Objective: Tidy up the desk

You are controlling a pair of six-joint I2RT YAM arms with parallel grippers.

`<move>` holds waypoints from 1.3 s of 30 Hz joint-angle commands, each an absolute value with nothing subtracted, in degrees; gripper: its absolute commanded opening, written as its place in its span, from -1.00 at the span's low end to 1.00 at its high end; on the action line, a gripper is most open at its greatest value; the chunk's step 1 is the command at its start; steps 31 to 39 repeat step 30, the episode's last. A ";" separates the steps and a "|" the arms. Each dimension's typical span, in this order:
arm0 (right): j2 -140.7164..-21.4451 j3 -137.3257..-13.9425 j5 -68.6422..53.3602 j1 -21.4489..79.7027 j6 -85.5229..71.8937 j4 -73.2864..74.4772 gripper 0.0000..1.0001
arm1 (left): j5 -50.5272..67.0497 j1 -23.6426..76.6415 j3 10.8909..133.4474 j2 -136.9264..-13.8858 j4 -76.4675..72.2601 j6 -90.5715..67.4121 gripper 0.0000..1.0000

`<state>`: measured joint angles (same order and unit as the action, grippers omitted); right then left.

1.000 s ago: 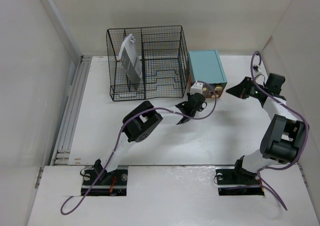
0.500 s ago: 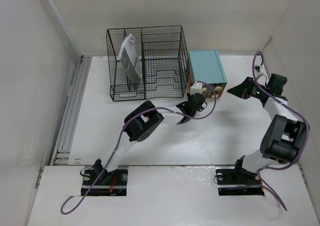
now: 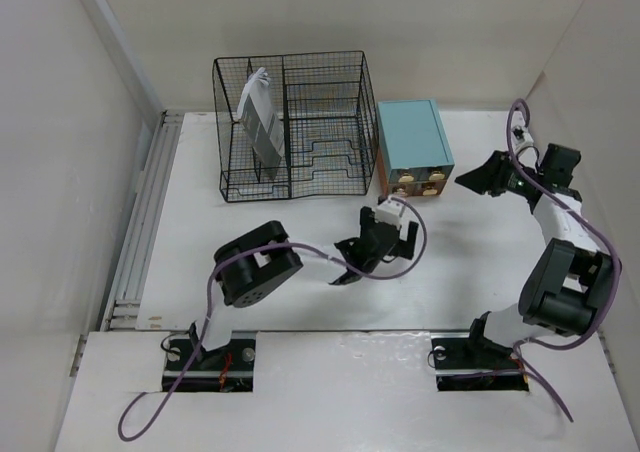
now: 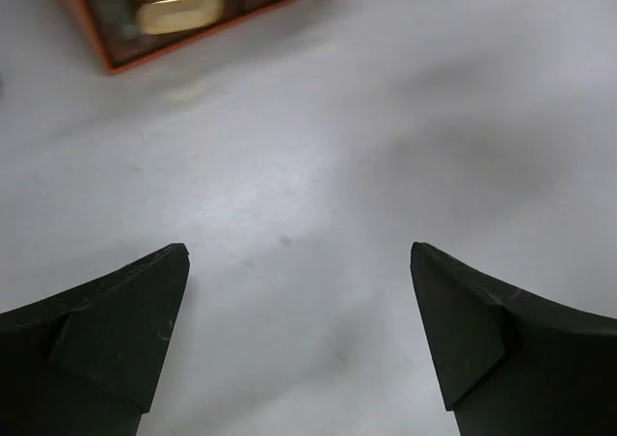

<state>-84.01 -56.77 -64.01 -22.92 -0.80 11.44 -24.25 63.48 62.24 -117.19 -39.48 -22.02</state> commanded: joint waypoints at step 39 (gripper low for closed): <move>-44.57 -57.74 -32.01 -23.29 8.18 21.27 1.00 | -39.19 68.12 57.65 -44.91 7.20 -8.18 0.99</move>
